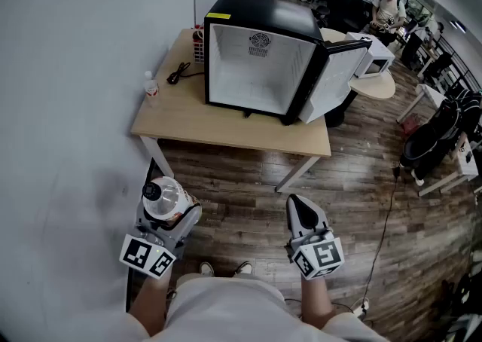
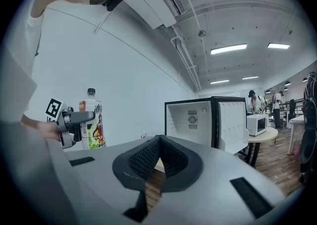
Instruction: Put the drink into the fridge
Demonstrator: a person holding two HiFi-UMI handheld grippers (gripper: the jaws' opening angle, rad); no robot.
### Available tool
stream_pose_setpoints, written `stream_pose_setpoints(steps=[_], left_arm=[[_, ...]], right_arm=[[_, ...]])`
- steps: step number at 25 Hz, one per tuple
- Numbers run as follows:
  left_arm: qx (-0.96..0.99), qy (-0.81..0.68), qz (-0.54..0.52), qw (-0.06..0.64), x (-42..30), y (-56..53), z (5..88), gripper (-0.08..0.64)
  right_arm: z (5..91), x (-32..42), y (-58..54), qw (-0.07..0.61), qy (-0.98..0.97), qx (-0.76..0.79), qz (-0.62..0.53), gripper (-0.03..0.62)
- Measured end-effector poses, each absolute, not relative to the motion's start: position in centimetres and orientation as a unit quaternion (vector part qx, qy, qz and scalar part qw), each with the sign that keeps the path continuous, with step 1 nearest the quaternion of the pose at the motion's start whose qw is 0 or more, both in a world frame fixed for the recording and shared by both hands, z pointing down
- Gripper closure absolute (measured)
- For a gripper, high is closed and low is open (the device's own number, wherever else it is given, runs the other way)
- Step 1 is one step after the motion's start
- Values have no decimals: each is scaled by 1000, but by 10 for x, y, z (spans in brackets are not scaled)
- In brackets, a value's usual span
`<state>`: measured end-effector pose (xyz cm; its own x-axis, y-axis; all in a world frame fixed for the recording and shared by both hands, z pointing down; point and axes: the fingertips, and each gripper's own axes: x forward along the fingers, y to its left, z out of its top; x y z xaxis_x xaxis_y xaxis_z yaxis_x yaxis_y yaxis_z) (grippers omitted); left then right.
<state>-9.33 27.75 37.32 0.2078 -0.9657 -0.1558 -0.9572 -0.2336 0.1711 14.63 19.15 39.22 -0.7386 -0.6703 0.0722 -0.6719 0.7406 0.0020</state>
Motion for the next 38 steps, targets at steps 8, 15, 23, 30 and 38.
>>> stream_pose_setpoints(steps=[8, 15, 23, 30, 38], left_arm=[[774, -622, -113, 20, -80, 277, 372, 118], [767, -631, -114, 20, -69, 275, 371, 118], [759, -641, -112, 12, -46, 278, 371, 118], [756, -647, -98, 20, -30, 271, 377, 118], [759, -643, -99, 41, -35, 230, 396, 118]], right_arm=[[389, 162, 190, 25, -933, 359, 20, 591], [393, 165, 196, 15, -951, 308, 36, 591], [400, 184, 193, 7, -954, 297, 33, 591], [419, 211, 187, 13, -952, 301, 58, 591], [432, 209, 153, 28, -949, 307, 67, 591]])
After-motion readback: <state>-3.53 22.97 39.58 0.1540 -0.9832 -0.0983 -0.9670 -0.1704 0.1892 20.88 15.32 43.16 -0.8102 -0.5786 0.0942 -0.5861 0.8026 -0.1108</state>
